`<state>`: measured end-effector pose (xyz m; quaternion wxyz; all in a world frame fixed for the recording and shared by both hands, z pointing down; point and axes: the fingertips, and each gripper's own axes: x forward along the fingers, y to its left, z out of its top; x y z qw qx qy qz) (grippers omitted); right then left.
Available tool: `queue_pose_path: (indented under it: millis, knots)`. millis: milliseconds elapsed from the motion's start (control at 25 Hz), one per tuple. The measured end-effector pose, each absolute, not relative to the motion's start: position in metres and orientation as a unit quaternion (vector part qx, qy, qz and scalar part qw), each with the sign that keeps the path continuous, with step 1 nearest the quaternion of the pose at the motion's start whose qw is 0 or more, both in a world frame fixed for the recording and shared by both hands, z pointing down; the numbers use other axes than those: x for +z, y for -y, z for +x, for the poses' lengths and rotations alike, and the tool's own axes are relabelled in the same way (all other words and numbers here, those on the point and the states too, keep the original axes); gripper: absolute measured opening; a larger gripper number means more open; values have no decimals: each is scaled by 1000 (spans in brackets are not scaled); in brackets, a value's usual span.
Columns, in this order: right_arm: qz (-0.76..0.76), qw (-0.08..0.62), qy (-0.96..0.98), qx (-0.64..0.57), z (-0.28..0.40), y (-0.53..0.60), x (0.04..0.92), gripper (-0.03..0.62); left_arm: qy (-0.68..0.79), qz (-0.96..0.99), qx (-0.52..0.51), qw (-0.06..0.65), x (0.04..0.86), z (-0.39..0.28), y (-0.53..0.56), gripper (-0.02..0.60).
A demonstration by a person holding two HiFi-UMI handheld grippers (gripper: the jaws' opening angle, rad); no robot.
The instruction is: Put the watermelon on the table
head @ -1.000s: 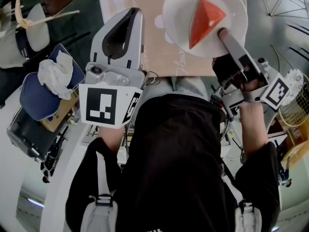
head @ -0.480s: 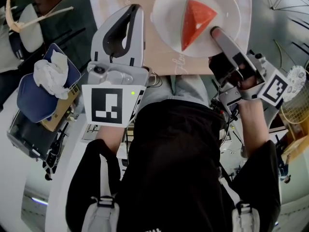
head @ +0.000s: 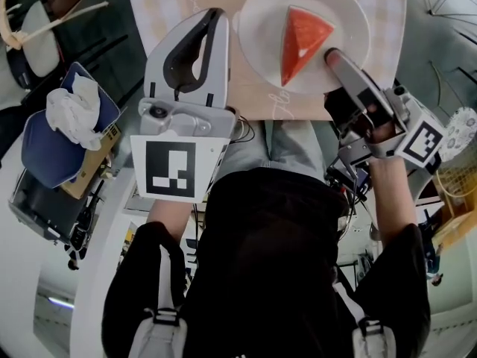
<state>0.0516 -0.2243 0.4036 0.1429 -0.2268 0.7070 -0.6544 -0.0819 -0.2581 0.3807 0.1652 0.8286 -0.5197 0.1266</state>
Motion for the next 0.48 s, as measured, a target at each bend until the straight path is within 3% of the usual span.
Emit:
queue_pose_path:
  millis: [480]
  knots:
    - [-225, 122, -715, -650, 41, 226, 450, 32, 510, 827, 145, 187, 417, -85, 260, 11]
